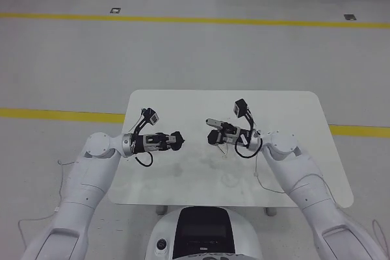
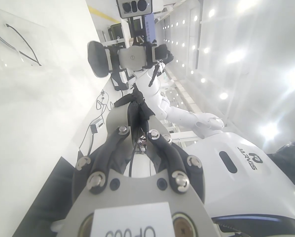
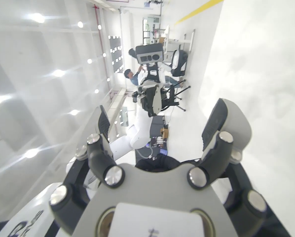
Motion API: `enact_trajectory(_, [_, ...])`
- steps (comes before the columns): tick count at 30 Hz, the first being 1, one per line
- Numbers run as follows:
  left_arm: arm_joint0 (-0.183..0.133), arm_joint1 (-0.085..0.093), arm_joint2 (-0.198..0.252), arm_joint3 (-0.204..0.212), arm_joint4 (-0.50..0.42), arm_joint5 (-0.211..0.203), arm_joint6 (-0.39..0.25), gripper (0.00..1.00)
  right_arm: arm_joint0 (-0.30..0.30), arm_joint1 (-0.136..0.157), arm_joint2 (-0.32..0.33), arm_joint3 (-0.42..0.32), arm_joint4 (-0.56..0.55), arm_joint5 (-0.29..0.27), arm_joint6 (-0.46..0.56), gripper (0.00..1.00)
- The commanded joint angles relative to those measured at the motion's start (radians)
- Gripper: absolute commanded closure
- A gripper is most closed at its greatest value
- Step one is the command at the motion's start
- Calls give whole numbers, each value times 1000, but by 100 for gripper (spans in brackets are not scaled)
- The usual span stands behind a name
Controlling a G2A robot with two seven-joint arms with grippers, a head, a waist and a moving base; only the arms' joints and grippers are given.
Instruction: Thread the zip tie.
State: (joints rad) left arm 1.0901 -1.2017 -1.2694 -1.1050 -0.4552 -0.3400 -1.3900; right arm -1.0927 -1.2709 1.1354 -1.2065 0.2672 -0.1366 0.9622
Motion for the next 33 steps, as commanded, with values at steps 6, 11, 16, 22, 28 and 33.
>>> enact_trajectory(6, [0,0,0,0,0,0,0,100,-9,28,-1,-121,-285,163,-41,0])
enact_trajectory(11, [0,0,0,0,0,0,0,100,-3,36,-61,-147,-490,255,-47,0])
enact_trajectory(16, [0,0,0,0,0,0,0,100,-3,36,-61,-147,-490,255,-47,0])
enact_trajectory(22, [0,0,0,0,0,0,0,100,-3,38,-82,-167,-572,281,-74,0])
enact_trajectory(28, [0,0,0,0,0,0,0,100,55,31,-180,-204,-768,400,-33,0])
enact_trajectory(33, [0,0,0,0,0,0,0,100,120,11,-282,-191,-883,477,23,0])
